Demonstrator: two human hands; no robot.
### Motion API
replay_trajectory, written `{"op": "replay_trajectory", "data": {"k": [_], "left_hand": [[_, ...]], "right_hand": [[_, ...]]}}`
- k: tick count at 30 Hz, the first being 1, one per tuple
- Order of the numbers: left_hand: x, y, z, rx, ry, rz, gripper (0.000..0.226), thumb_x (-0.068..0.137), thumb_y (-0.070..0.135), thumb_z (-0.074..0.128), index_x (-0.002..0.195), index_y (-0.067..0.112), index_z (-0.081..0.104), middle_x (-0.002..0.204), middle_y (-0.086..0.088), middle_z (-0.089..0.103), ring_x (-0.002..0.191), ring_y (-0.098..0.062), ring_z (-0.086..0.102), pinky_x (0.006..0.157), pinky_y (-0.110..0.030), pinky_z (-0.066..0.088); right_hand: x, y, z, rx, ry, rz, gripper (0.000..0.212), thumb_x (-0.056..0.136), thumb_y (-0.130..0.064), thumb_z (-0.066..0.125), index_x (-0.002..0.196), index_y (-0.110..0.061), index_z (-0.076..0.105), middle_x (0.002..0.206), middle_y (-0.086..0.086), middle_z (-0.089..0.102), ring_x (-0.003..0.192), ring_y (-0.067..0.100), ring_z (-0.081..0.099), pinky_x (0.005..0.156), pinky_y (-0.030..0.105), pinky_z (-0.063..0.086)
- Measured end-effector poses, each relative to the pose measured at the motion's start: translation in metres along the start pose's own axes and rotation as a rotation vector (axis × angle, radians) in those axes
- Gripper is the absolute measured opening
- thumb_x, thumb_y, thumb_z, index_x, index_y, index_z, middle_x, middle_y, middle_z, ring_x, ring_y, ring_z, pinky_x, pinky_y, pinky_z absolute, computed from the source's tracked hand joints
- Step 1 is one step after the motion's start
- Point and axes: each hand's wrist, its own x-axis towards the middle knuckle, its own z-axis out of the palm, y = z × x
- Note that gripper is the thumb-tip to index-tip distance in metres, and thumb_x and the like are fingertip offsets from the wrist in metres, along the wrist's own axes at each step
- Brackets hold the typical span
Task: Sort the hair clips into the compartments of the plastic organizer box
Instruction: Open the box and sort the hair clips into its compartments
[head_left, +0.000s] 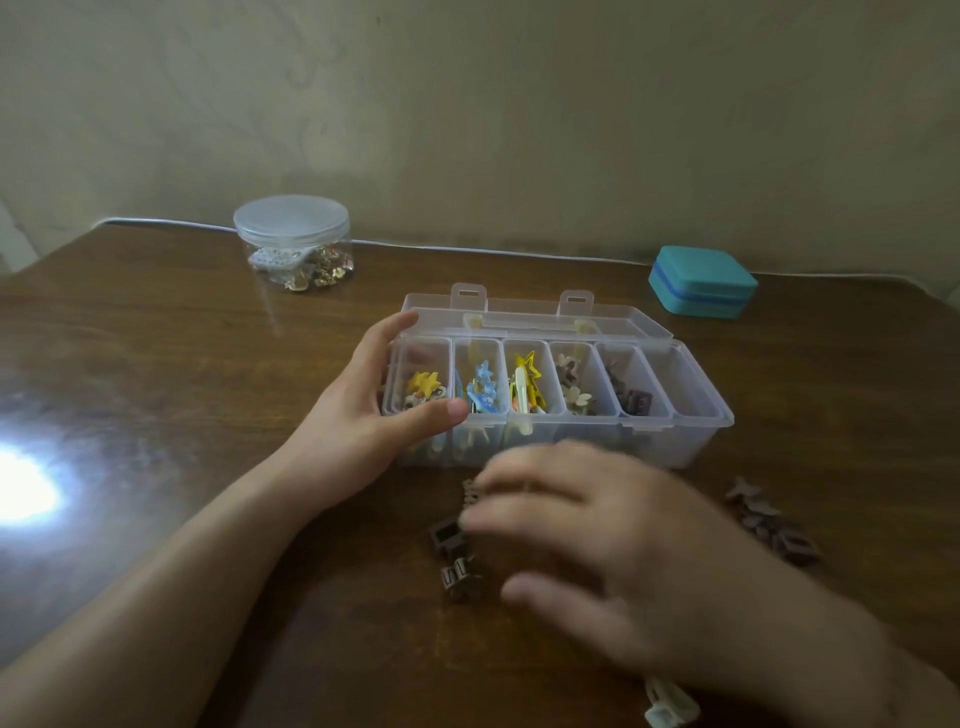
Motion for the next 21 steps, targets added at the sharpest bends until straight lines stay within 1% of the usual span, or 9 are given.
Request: {"op": "replay_trajectory", "data": {"k": [2, 4, 8, 11, 14, 16, 18, 20, 21], "left_hand": [[0.000, 0.001, 0.000, 0.002, 0.003, 0.003, 0.101, 0.054, 0.070, 0.068, 0.145, 0.051, 0.029, 0.124, 0.041, 0.042, 0.106, 0.032, 0.037, 0.087, -0.009, 0.034], [-0.001, 0.001, 0.000, 0.005, 0.001, 0.004, 0.101, 0.054, 0.070, 0.068, 0.145, 0.051, 0.028, 0.121, 0.045, 0.039, 0.102, 0.036, 0.037, 0.085, -0.009, 0.035], [-0.001, 0.002, 0.000, 0.011, -0.005, 0.000, 0.101, 0.054, 0.070, 0.068, 0.145, 0.052, 0.027, 0.121, 0.046, 0.037, 0.099, 0.037, 0.036, 0.084, -0.008, 0.034], [-0.001, 0.002, 0.000, 0.007, -0.001, -0.008, 0.101, 0.053, 0.071, 0.068, 0.144, 0.053, 0.028, 0.121, 0.046, 0.039, 0.105, 0.031, 0.040, 0.089, -0.013, 0.037], [-0.001, 0.002, 0.000, 0.005, -0.008, -0.014, 0.103, 0.052, 0.071, 0.068, 0.145, 0.053, 0.028, 0.121, 0.045, 0.038, 0.112, 0.018, 0.042, 0.090, -0.017, 0.037], [-0.001, 0.002, 0.000, 0.002, -0.008, -0.013, 0.103, 0.052, 0.071, 0.068, 0.145, 0.053, 0.028, 0.122, 0.044, 0.039, 0.116, 0.014, 0.041, 0.091, -0.017, 0.036], [-0.001, 0.001, 0.000, 0.003, -0.006, -0.013, 0.102, 0.052, 0.071, 0.068, 0.145, 0.054, 0.028, 0.122, 0.044, 0.039, 0.120, 0.010, 0.040, 0.091, -0.018, 0.035], [-0.001, 0.001, 0.000, 0.005, -0.001, -0.011, 0.103, 0.051, 0.072, 0.068, 0.144, 0.054, 0.029, 0.120, 0.046, 0.038, 0.116, 0.015, 0.039, 0.089, -0.016, 0.034], [-0.001, 0.002, 0.000, 0.002, -0.001, -0.010, 0.103, 0.050, 0.071, 0.068, 0.144, 0.053, 0.029, 0.120, 0.046, 0.038, 0.111, 0.021, 0.039, 0.088, -0.014, 0.034]], "right_hand": [[0.003, -0.004, 0.013, -0.022, -0.152, -0.119, 0.043, 0.088, -0.036, 0.064, 0.128, -0.031, 0.050, 0.134, -0.007, 0.045, 0.110, 0.015, 0.052, 0.084, 0.039, 0.053], [0.005, -0.006, 0.018, 0.039, -0.214, -0.150, 0.038, 0.089, -0.029, 0.063, 0.125, -0.029, 0.052, 0.131, -0.006, 0.042, 0.106, 0.014, 0.050, 0.080, 0.040, 0.053], [0.004, -0.006, 0.021, 0.118, -0.178, -0.159, 0.026, 0.089, -0.014, 0.061, 0.111, -0.027, 0.056, 0.118, -0.008, 0.043, 0.101, 0.012, 0.050, 0.070, 0.037, 0.055], [0.002, 0.000, 0.013, 0.166, -0.119, -0.139, 0.029, 0.086, -0.003, 0.064, 0.108, -0.022, 0.063, 0.111, -0.007, 0.052, 0.099, 0.009, 0.054, 0.075, 0.033, 0.054], [-0.006, 0.017, -0.014, 0.301, 0.094, 0.051, 0.028, 0.085, -0.006, 0.066, 0.107, -0.022, 0.067, 0.106, -0.013, 0.059, 0.099, 0.004, 0.059, 0.084, 0.020, 0.050], [-0.016, 0.033, -0.034, 0.251, 0.309, 0.205, 0.021, 0.085, -0.017, 0.066, 0.103, -0.026, 0.066, 0.100, -0.017, 0.062, 0.095, 0.004, 0.061, 0.080, 0.016, 0.050], [-0.024, 0.049, -0.047, 0.150, 0.468, 0.413, 0.017, 0.084, -0.020, 0.068, 0.097, -0.031, 0.064, 0.093, -0.018, 0.062, 0.088, 0.001, 0.060, 0.072, 0.013, 0.050], [-0.029, 0.061, -0.049, 0.078, 0.507, 0.599, 0.019, 0.082, -0.018, 0.069, 0.092, -0.033, 0.063, 0.087, -0.020, 0.059, 0.082, -0.006, 0.056, 0.062, 0.008, 0.046], [-0.030, 0.065, -0.048, 0.053, 0.451, 0.662, 0.019, 0.083, -0.019, 0.068, 0.091, -0.034, 0.063, 0.085, -0.021, 0.057, 0.079, -0.008, 0.055, 0.057, 0.009, 0.044]]}}
